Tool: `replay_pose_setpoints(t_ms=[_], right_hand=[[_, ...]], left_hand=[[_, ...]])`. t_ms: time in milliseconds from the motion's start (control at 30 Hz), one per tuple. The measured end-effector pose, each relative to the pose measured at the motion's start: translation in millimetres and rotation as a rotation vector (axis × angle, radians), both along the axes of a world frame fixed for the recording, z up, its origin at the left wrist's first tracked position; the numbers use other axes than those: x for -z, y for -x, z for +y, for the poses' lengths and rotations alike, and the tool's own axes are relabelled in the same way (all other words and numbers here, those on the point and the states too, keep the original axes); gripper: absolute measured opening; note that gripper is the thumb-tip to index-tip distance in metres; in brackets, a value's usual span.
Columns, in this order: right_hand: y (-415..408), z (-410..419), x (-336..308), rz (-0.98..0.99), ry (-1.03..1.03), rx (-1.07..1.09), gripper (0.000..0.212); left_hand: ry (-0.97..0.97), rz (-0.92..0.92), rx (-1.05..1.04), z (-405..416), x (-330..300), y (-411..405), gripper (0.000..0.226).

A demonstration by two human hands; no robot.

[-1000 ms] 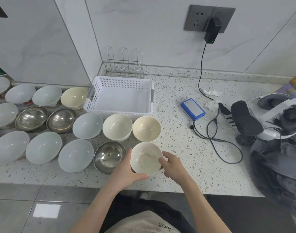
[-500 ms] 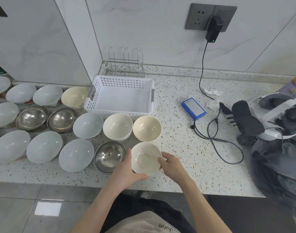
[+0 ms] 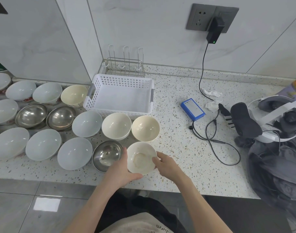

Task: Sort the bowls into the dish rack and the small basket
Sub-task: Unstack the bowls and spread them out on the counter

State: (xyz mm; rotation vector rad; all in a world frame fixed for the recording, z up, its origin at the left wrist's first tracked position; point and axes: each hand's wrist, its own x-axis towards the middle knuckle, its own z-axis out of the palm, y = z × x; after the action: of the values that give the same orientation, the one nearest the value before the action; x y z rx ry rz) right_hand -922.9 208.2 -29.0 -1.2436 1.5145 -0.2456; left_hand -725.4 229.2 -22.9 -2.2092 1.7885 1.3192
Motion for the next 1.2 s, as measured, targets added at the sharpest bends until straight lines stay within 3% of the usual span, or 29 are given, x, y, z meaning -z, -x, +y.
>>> replay_pose_setpoints(t_ms=[233,400,533,767,1200], right_hand=[[-1.4,-4.2,-15.0,0.157,0.011,-0.023,0.049],[0.2,-15.6,-36.0,0.369,0.094,0.075,0.056],[-16.0,-22.0,-58.5,0.352,0.266,0.193,0.058],[-117.7,-23.3,-76.0,0.178,0.335,0.263,0.040],[-455.0,15.2,-72.8,-0.056,0.232,0.081,0.031]], left_hand=[[-0.009,-0.011,0.056,-22.2,-14.6,-11.5,0.112],[0.186,0.044,-0.022,-45.5,-30.0,-37.7,0.055],[0.236,0.216,-0.156,-49.9,-37.3,-65.3,0.021],[0.314,0.283,-0.273,-30.1,-36.6,-171.5,0.012],[0.400,0.367,-0.668,56.8,-28.4,-499.1,0.012]])
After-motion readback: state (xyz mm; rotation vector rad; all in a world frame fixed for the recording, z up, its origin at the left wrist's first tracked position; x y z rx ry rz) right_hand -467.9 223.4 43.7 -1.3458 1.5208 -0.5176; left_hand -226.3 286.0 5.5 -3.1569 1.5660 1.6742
